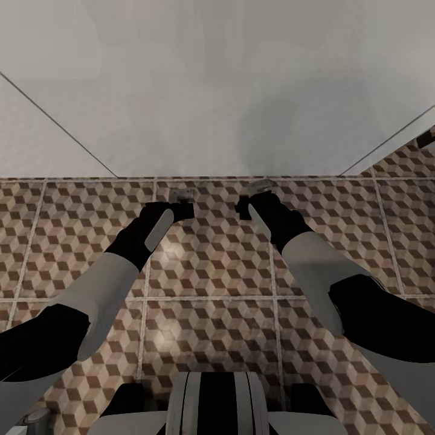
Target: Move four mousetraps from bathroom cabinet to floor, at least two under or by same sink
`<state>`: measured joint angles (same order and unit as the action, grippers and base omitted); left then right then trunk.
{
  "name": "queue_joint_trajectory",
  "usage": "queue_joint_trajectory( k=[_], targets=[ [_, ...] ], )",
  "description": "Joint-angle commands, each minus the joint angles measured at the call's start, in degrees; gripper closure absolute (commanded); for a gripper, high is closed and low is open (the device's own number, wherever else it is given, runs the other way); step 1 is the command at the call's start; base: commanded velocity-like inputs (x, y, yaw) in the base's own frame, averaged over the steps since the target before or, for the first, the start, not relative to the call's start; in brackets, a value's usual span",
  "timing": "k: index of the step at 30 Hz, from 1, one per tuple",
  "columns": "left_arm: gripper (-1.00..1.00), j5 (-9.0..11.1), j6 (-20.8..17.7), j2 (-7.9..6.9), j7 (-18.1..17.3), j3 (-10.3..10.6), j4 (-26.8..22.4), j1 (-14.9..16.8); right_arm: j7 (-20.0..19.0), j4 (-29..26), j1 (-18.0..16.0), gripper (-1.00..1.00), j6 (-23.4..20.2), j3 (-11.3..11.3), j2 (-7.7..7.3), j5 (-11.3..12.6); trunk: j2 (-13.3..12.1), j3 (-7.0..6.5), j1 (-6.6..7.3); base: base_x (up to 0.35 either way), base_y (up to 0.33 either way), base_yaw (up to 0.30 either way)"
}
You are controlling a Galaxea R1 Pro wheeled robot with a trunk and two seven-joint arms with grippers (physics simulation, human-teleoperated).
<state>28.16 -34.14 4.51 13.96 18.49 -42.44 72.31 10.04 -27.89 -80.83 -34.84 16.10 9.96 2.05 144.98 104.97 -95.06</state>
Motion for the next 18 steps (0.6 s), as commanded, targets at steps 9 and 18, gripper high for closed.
queue_joint_trajectory(
  k=[9, 18],
  targets=[
    [-1.00, 0.6, -0.1, -0.03, 0.5, 0.2, 0.0, 0.0, 0.3, -0.1, 0.0, -1.00, -0.3, 0.3, -0.03, 0.2, 0.0, 0.03, 0.01, 0.000, 0.000, 0.000],
    [-1.00, 0.6, -0.1, -0.03, 0.5, 0.2, -0.1, 0.0, 0.3, -0.1, 0.0, -1.00, -0.3, 0.3, -0.03, 0.2, 0.0, 0.03, 0.01, 0.000, 0.000, 0.000]
  ],
)
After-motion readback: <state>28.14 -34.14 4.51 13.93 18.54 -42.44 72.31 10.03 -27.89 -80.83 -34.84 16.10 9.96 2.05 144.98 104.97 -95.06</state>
